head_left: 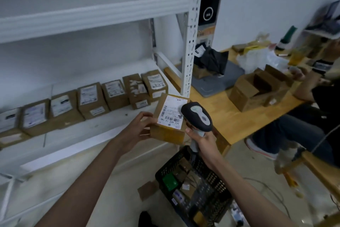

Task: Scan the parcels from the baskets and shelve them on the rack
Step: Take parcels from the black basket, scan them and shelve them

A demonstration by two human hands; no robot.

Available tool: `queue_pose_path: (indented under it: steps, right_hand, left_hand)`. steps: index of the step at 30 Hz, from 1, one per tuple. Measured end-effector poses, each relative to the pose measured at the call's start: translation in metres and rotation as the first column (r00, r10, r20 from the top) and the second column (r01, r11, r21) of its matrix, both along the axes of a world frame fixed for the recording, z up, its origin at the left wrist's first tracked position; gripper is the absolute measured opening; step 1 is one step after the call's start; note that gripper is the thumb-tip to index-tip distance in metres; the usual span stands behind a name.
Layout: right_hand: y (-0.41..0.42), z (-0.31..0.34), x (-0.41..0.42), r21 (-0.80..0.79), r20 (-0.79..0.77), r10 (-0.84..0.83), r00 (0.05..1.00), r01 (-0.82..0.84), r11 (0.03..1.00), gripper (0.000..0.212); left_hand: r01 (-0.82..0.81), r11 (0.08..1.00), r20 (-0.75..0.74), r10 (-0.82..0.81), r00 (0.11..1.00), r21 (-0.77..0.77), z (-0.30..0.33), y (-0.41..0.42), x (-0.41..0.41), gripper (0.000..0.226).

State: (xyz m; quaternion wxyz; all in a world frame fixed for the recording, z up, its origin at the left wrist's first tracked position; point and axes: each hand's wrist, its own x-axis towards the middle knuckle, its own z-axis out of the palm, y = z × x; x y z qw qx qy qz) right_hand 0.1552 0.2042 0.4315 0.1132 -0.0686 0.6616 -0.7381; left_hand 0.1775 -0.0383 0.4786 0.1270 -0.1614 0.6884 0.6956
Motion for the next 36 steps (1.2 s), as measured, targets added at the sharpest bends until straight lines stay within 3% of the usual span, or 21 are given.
queue_pose_path:
  steps: [3, 11, 16, 22, 36]
  right_hand:
    - [-0.008, 0.017, 0.0, 0.023, -0.048, 0.083, 0.995, -0.082, 0.996, 0.037]
    - [-0.054, 0.053, -0.019, 0.147, -0.231, 0.169, 0.958, -0.137, 0.98, 0.031]
    - [-0.088, 0.072, -0.019, 0.337, -0.306, 0.341, 0.889, -0.233, 0.912, 0.021]
    - [-0.128, 0.103, -0.015, 0.497, -0.464, 0.478, 0.746, -0.228, 0.837, 0.042]
    - [-0.135, 0.142, -0.033, 0.587, -0.569, 0.505, 0.649, -0.109, 0.802, 0.037]
  left_hand:
    - [0.015, 1.0, 0.015, -0.015, 1.0, -0.001, 0.014, -0.017, 0.019, 0.059]
    - [-0.198, 0.974, -0.188, 0.175, 0.966, -0.113, 0.063, -0.068, 0.043, 0.074]
    - [-0.334, 0.895, -0.303, 0.243, 0.921, -0.297, 0.08, -0.108, 0.049, 0.064]
    - [-0.418, 0.768, -0.411, 0.222, 0.884, -0.485, 0.09, -0.143, 0.058, 0.064]
    - [-0.456, 0.691, -0.472, 0.187, 0.862, -0.56, 0.107, -0.151, 0.044, 0.066]
